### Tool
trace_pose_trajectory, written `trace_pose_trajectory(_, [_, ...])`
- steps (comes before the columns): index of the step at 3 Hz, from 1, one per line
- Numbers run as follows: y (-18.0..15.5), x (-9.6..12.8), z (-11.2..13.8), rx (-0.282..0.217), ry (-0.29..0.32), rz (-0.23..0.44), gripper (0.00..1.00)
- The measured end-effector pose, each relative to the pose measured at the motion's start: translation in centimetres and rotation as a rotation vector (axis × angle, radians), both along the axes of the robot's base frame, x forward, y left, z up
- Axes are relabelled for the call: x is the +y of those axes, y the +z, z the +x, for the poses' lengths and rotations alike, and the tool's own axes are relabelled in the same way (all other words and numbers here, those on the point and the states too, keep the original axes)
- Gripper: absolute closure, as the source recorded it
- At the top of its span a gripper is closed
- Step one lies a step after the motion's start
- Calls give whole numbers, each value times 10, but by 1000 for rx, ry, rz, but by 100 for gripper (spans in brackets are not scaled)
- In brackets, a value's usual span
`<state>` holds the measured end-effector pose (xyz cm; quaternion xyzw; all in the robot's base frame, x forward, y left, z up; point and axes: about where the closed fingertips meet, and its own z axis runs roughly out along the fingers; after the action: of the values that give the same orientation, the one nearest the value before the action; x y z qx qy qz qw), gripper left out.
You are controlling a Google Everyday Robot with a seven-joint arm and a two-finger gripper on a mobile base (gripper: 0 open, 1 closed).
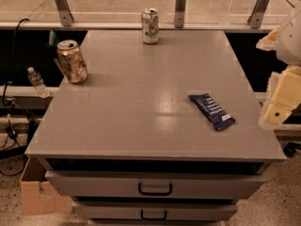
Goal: Move rxbar blueberry near 7up can
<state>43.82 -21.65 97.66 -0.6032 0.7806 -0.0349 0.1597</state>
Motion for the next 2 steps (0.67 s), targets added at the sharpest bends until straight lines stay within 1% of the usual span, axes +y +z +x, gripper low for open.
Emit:
trace_pose_trajectory(1, [1,0,0,-5,0,1,0])
trace_pose_trajectory(2, [-22,2,7,6,-40,43,0])
